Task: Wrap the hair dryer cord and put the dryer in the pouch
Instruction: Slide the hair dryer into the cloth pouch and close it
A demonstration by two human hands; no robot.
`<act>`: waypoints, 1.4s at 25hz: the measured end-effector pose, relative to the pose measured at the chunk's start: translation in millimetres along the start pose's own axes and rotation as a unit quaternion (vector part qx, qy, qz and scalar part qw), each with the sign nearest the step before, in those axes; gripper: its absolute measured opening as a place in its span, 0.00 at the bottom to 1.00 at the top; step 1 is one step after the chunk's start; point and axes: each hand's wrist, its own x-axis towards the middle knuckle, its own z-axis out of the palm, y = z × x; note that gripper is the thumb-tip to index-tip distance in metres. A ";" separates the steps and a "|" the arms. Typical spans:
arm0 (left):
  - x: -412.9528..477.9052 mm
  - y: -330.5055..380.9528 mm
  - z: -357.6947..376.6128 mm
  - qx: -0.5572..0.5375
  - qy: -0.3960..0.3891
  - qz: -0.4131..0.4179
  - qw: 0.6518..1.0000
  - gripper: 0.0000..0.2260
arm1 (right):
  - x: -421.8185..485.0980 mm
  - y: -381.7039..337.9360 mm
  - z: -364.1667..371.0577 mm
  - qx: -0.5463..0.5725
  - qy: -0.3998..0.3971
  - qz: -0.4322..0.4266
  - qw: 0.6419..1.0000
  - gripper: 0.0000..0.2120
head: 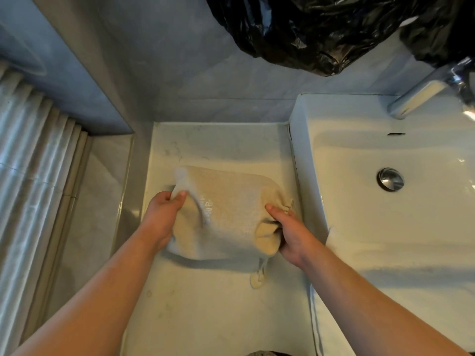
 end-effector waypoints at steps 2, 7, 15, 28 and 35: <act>-21.7 10.8 -1.1 -0.009 0.011 0.020 1.000 0.12 | -15.1 -8.0 0.9 -0.013 -0.018 -0.024 0.999 0.13; -75.9 30.0 14.3 0.008 0.032 0.075 0.997 0.19 | -63.7 -32.8 -20.6 -0.039 -0.045 -0.093 0.994 0.14; -170.3 43.6 115.9 0.039 -0.044 0.156 0.986 0.15 | -152.0 -57.7 -125.3 0.000 -0.021 -0.175 0.984 0.27; -281.7 3.5 306.7 0.044 -0.243 0.179 0.952 0.18 | -262.6 -68.1 -339.5 0.083 0.103 -0.243 0.961 0.29; -277.1 9.6 386.3 0.060 -0.277 0.182 0.942 0.23 | -257.4 -101.1 -398.2 0.103 0.141 -0.246 0.953 0.27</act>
